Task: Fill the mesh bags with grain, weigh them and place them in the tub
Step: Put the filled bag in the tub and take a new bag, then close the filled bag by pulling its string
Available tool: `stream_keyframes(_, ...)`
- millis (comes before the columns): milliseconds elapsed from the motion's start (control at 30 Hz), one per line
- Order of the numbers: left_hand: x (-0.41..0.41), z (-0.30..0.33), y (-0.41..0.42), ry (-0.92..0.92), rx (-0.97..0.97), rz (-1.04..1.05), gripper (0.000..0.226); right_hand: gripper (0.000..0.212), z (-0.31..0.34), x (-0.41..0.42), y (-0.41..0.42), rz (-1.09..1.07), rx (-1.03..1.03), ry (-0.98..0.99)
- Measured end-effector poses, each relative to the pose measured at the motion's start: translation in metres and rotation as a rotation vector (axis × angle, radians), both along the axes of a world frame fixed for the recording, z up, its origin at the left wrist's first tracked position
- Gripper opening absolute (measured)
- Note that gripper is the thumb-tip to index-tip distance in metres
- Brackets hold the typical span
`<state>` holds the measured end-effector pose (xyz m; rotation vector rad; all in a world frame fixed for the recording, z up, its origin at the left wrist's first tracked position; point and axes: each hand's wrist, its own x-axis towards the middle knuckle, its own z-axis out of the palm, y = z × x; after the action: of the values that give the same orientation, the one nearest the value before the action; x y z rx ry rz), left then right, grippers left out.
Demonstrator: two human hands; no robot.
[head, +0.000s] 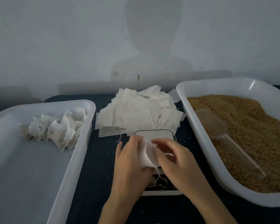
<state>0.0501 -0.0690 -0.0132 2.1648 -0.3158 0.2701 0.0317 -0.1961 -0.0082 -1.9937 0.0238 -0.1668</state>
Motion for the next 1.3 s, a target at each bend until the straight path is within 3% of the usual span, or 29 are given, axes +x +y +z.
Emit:
stream_keyframes(67, 0.006, 0.0, 0.007, 0.08, -0.168, 0.132, 0.035, 0.036, -0.015, 0.009, 0.0, -0.065, 0.01, 0.035)
stream_keyframes(133, 0.012, 0.002, 0.016, 0.099, -0.261, 0.22, 0.041, 0.049, -0.027, 0.021, 0.006, -0.114, -0.218, 0.078)
stream_keyframes(233, 0.015, 0.007, 0.026, 0.086, -0.314, 0.246, 0.039, 0.056, -0.042, 0.041, 0.029, -0.033, -0.627, 0.148)
stream_keyframes(300, 0.016, 0.009, 0.031, 0.081, -0.326, 0.24, 0.034, 0.054, -0.048, 0.051, 0.049, 0.086, -0.785, 0.141)
stream_keyframes(367, 0.018, 0.011, 0.035, 0.066, -0.337, 0.236, 0.036, 0.043, -0.043, 0.057, 0.066, 0.247, -0.717, 0.028)
stream_keyframes(433, 0.019, 0.012, 0.038, 0.03, -0.351, 0.233, 0.039, 0.027, -0.025, 0.056, 0.074, 0.378, -0.308, 0.003)
stream_keyframes(500, 0.019, 0.015, 0.038, -0.017, -0.381, 0.231, 0.033, 0.021, -0.006, 0.051, 0.068, 0.332, 0.009, 0.014)
stream_keyframes(600, 0.023, 0.017, 0.032, -0.02, -0.387, 0.189, 0.03, 0.029, 0.022, 0.04, 0.036, 0.127, -0.049, -0.144)
stream_keyframes(700, 0.033, 0.018, 0.012, 0.015, -0.351, 0.054, 0.04, 0.025, 0.063, 0.022, -0.029, -0.126, -0.368, -0.408)
stream_keyframes(733, 0.037, 0.02, 0.002, 0.026, -0.338, -0.005, 0.042, 0.023, 0.075, 0.019, -0.056, -0.233, -0.545, -0.385)
stream_keyframes(800, 0.041, 0.025, -0.02, 0.046, -0.318, -0.109, 0.044, 0.025, 0.088, 0.017, -0.105, -0.328, -0.912, -0.01)
stream_keyframes(867, 0.043, 0.028, -0.04, 0.053, -0.316, -0.201, 0.042, 0.038, 0.082, 0.02, -0.135, -0.21, -1.143, 0.485)
stream_keyframes(933, 0.043, 0.029, -0.056, 0.079, -0.301, -0.279, 0.038, 0.039, 0.065, 0.022, -0.14, -0.072, -1.205, 0.721)
stream_keyframes(1100, 0.039, 0.029, -0.075, 0.142, -0.306, -0.379, 0.033, 0.03, 0.041, 0.031, -0.145, -0.062, -1.135, 0.608)
stream_keyframes(1200, 0.036, 0.025, -0.072, 0.14, -0.272, -0.369, 0.033, 0.026, 0.065, 0.028, -0.167, -0.054, -1.088, 0.588)
stream_keyframes(1300, 0.036, 0.024, -0.066, 0.117, -0.253, -0.356, 0.031, 0.036, 0.106, 0.022, -0.196, -0.1, -1.188, 0.603)
